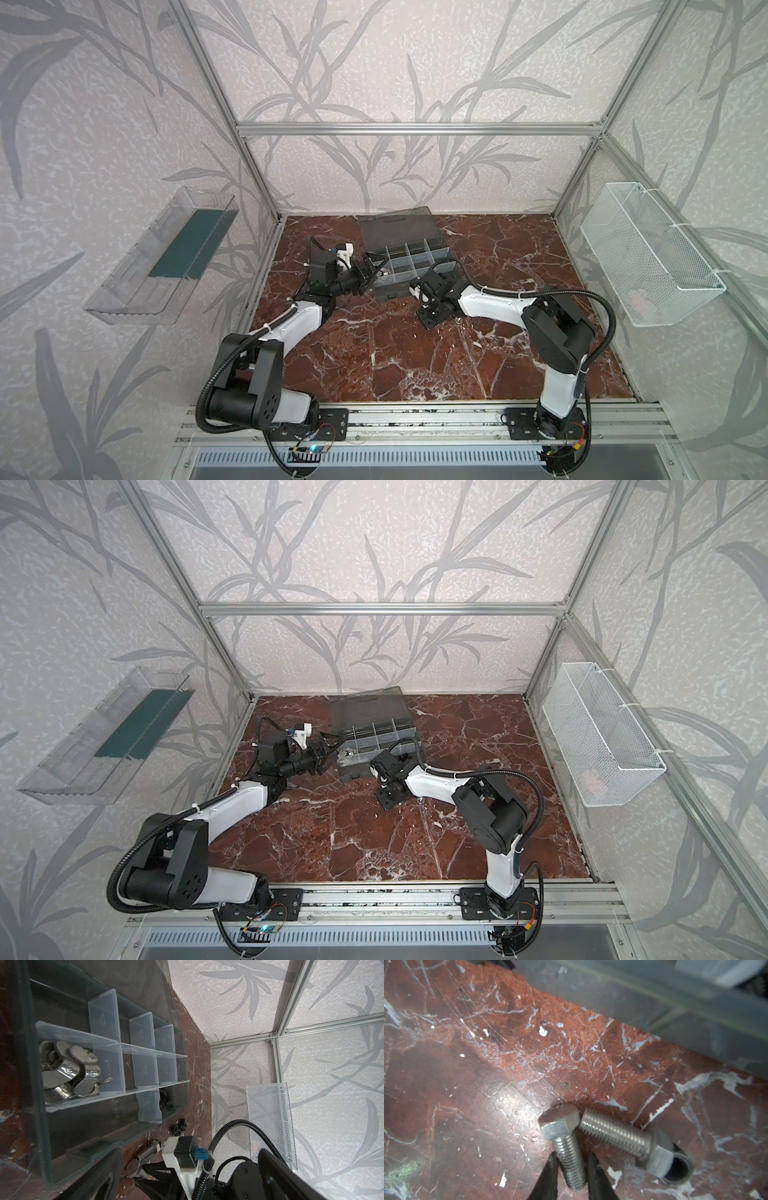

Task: Sort the screws and nuts into containers
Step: 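Close the right gripper on a silver bolt's shank, then lift the silver bolt and carry it over the box with the right gripper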

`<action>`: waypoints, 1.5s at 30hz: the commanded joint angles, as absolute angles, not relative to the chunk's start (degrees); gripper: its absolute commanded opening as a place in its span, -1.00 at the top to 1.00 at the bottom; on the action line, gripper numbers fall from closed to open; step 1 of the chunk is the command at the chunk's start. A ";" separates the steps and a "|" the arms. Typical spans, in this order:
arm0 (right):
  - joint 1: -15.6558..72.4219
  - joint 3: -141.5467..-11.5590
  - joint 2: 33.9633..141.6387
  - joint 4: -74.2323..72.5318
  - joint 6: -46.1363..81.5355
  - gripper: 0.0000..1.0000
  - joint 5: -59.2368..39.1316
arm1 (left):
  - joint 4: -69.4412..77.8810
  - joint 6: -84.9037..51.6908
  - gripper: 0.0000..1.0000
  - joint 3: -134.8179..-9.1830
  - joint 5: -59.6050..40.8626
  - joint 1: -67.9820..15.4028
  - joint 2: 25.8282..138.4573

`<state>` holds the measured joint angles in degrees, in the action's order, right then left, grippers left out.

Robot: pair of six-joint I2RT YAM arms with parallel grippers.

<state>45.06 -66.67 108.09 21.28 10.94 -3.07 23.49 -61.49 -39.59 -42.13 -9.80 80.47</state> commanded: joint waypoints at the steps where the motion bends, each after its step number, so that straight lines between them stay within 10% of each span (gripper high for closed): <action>1: 45.35 -66.88 108.68 22.22 10.58 0.57 -2.81 | 23.05 -60.93 -0.99 -40.96 -42.90 -10.12 79.72; 45: 41.44 -97.31 120.33 30.22 2.46 0.73 -3.98 | 25.52 -62.44 -0.99 -40.12 -42.89 -8.00 78.43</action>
<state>41.25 -94.91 119.39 29.02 3.53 -4.54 23.07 -61.56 -39.59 -42.09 -8.34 78.30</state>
